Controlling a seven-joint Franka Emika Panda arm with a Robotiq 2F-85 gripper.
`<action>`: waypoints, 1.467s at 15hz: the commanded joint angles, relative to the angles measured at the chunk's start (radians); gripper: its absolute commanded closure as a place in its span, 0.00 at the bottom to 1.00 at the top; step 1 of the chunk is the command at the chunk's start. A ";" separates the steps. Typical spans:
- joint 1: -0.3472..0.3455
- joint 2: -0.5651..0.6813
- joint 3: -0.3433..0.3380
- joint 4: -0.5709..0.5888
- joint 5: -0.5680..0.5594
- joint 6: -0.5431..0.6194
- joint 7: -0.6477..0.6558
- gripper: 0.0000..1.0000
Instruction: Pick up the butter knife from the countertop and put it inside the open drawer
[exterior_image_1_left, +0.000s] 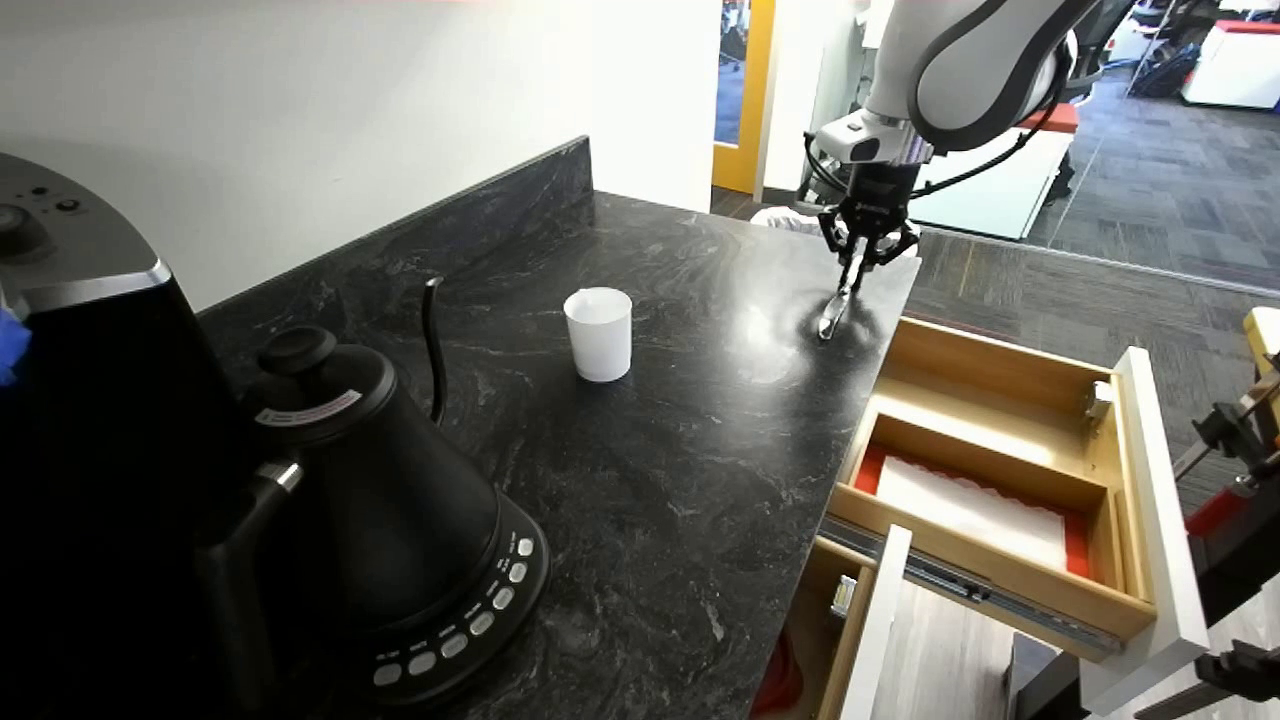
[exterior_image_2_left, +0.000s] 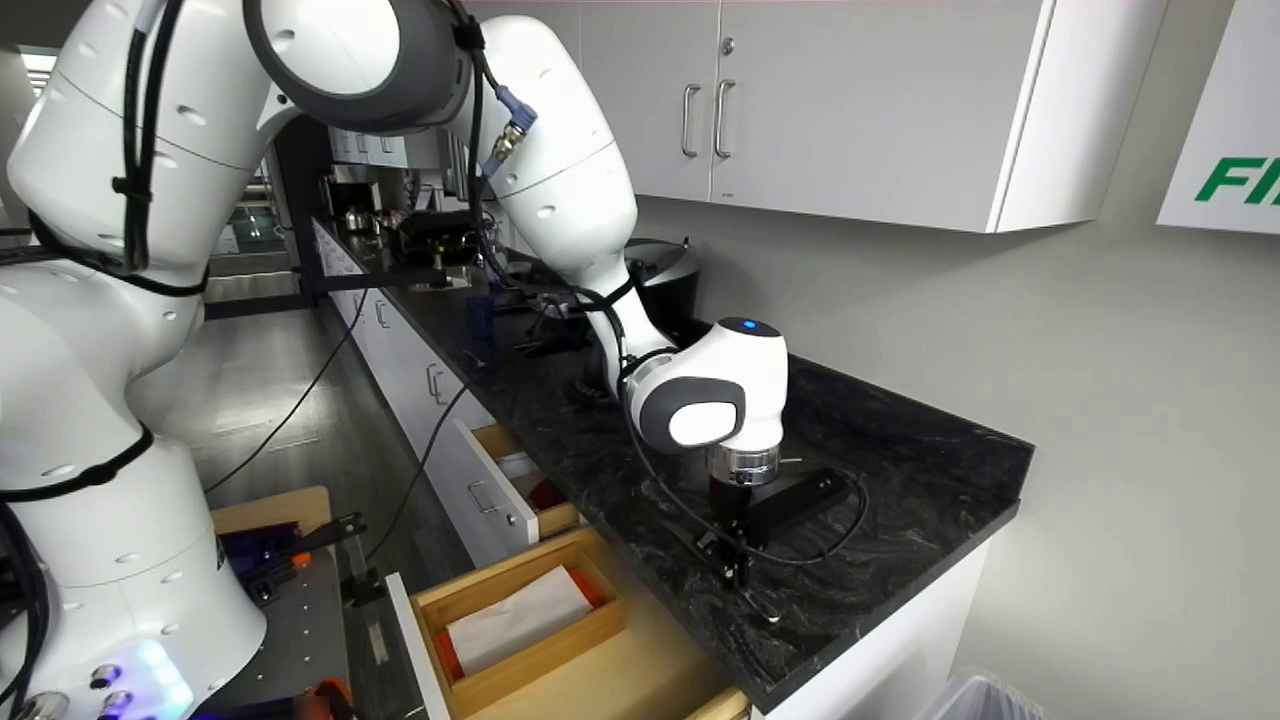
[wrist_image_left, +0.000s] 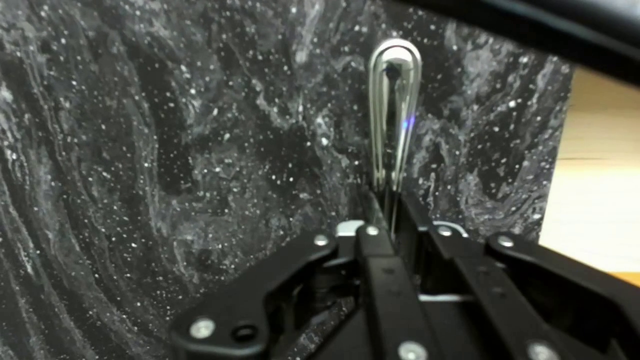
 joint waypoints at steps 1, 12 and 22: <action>-0.022 -0.001 0.016 0.011 0.025 -0.031 -0.020 0.94; 0.042 -0.296 -0.038 -0.026 0.069 -0.261 0.037 0.94; 0.107 -0.490 -0.105 -0.211 0.099 -0.267 0.220 0.94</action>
